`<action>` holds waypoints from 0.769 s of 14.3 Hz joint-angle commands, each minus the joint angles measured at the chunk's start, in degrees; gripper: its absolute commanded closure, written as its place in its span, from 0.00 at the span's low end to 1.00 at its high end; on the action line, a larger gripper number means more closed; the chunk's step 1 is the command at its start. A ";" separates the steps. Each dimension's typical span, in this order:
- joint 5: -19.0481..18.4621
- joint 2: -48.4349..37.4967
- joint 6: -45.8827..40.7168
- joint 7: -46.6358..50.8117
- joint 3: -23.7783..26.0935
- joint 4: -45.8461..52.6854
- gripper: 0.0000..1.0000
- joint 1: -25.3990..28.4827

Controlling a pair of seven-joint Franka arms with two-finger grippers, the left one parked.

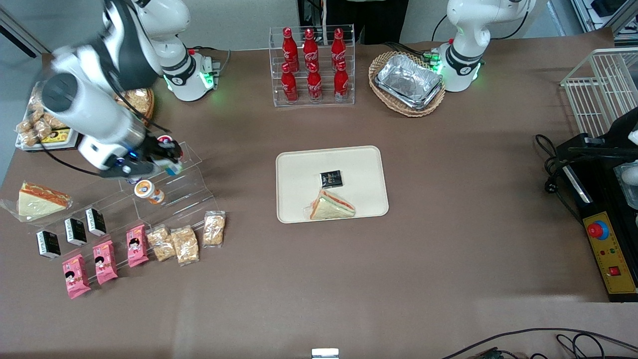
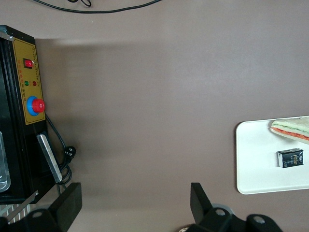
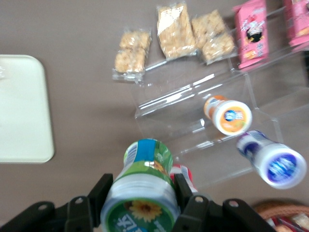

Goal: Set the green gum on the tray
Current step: 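Close the right gripper on the green gum bottle and lift it, then carry the green gum bottle over to the white tray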

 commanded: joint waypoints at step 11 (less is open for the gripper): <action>4.31 13.10 -12.45 35.64 6.53 25.01 1.00 18.19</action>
